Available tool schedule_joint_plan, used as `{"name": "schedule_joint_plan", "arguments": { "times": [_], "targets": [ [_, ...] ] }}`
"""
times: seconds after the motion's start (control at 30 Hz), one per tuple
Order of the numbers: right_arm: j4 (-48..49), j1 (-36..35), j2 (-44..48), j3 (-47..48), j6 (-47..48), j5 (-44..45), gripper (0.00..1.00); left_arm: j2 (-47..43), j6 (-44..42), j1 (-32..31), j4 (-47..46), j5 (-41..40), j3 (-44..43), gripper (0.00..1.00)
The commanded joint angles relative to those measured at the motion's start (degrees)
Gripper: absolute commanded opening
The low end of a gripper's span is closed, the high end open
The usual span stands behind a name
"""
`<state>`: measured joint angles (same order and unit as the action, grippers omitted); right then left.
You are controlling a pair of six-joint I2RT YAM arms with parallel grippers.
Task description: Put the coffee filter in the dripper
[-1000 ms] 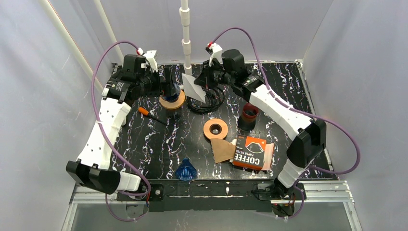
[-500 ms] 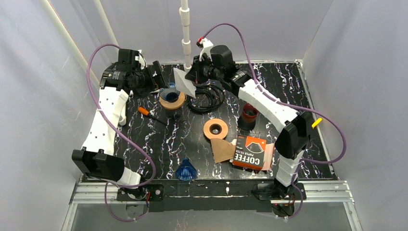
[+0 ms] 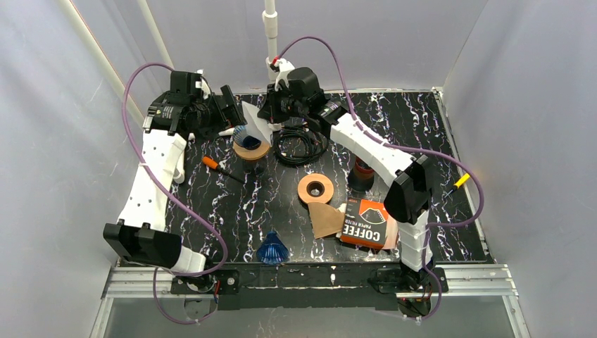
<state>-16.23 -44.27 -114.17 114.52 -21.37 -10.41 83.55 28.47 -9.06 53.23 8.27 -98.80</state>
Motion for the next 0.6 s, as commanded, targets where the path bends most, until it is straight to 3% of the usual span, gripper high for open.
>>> {"name": "schedule_joint_plan", "arguments": {
  "times": [0.0,0.37,0.57],
  "targets": [
    [-2.3,-0.5,-1.7,5.6,-0.9,2.3,0.01,-3.7,1.5,0.3,-1.8,-1.2,1.4,0.98],
    [-1.5,-1.0,-2.8,6.2,-4.1,1.0,0.01,-1.3,5.3,0.3,-2.6,0.7,1.5,0.98],
    [-3.1,-1.1,-3.8,7.2,-7.0,1.5,0.08,1.0,8.4,0.3,-2.6,0.9,0.6,0.97]
  ]
}}
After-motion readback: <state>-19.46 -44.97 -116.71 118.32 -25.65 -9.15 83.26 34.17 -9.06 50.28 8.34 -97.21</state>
